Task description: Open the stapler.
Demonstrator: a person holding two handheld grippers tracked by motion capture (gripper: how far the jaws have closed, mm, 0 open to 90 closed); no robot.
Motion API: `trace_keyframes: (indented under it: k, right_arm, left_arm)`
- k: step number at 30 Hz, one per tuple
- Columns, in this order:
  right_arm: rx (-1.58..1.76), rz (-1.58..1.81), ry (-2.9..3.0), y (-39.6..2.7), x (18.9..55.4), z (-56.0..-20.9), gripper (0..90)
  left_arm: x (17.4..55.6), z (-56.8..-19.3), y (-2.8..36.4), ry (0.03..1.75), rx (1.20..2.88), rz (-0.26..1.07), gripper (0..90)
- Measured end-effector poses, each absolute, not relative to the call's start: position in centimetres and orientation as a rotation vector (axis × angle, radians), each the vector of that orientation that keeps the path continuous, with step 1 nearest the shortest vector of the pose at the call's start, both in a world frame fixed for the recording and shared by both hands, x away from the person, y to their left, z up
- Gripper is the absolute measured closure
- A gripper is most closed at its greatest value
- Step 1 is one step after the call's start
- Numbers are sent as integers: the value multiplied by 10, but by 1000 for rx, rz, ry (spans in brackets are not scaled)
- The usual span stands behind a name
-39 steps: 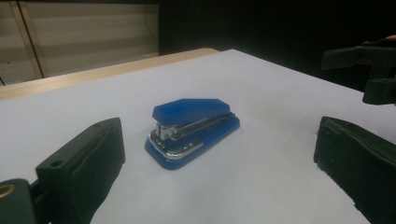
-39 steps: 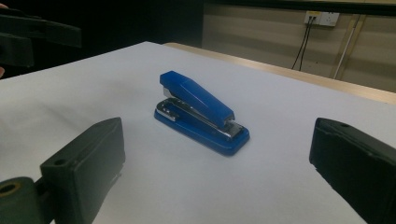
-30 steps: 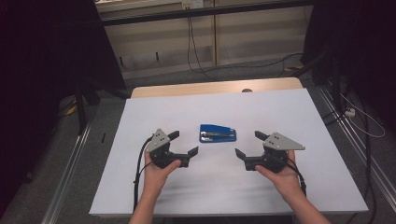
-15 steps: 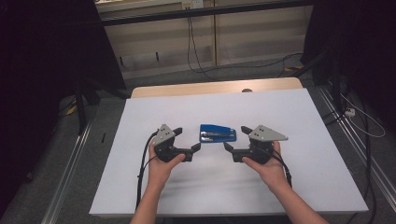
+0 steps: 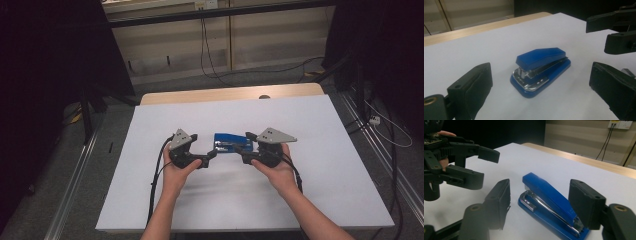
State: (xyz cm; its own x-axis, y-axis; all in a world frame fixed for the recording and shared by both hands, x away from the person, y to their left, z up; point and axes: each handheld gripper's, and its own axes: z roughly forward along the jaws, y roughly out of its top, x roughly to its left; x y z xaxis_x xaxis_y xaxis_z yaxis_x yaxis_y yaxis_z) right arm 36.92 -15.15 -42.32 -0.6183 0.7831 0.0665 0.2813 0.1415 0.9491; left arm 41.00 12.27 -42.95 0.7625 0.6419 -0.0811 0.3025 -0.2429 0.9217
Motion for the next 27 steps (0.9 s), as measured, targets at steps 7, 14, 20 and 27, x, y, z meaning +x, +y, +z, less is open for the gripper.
trace_keyframes:
  k: [7, 14, 20, 27]
  right_arm:
    - [1035, 1443, 1992, -146, 383, -425, 520]
    - [1074, 1449, 2015, -145, 391, -431, 638]
    - [1092, 1455, 2057, -141, 393, -435, 764]
    - [1094, 1451, 2129, -131, 396, -442, 900]
  left_arm:
    - [421, -433, 119, 737, 1834, 371, 81]
    - [426, -435, 123, 752, 1853, 401, 84]
    - [427, -435, 126, 764, 1859, 416, 84]
    - [427, -436, 126, 766, 1878, 420, 90]
